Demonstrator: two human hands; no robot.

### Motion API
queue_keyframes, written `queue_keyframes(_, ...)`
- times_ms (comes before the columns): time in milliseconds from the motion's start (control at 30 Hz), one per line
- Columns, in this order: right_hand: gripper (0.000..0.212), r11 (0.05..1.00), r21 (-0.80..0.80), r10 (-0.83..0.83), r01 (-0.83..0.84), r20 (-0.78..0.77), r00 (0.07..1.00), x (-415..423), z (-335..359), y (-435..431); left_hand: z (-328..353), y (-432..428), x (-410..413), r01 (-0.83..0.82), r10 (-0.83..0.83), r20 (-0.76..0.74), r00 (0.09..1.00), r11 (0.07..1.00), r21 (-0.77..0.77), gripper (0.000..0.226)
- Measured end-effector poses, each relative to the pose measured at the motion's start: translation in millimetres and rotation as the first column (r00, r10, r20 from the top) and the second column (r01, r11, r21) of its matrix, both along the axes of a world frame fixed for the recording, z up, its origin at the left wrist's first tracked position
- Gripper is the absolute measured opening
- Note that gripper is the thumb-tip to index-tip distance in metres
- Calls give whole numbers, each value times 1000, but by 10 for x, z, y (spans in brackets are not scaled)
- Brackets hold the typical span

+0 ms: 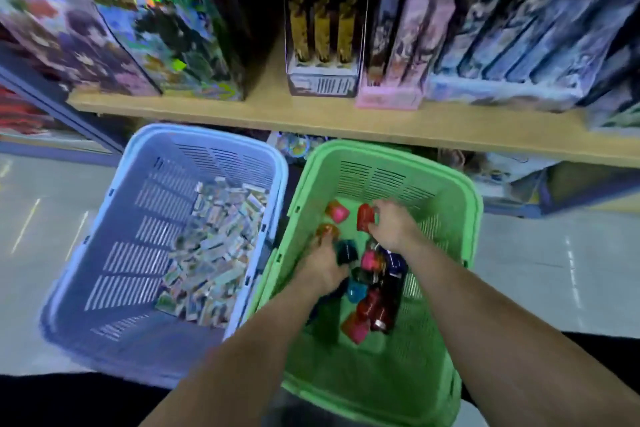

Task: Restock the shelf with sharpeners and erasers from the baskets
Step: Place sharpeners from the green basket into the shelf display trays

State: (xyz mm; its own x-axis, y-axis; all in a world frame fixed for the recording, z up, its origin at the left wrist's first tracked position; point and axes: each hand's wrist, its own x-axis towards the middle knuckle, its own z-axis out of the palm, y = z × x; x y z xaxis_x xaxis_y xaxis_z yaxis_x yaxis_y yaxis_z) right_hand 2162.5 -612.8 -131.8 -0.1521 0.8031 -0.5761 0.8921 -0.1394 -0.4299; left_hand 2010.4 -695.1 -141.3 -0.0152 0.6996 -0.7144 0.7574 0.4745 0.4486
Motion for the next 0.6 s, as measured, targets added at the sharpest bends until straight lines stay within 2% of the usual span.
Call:
queue_keyframes(133,46,998,-32,-59,61,71,996,1,-532,128,-472,14,103,-115,114,19,993,990,78,66)
queue_keyframes(267,51,996,76,-61,47,196,979,-25,-824,174,-709,5,169,-39,48,-50,998,985,171,62)
queue_keyframes(467,68,987,147,12,-60,306,952,-80,-1078,91,-904,58,191,105,-91,-80,993,976,192,69)
queue_keyframes(533,72,984,147,46,-97,318,947,-41,-1117,90,-928,56,174,94,-82,-65,994,974,207,65)
queue_keyframes(600,68,986,142,40,-85,293,955,-19,-1123,77,-910,51,174,17,-12,-32,999,985,174,60)
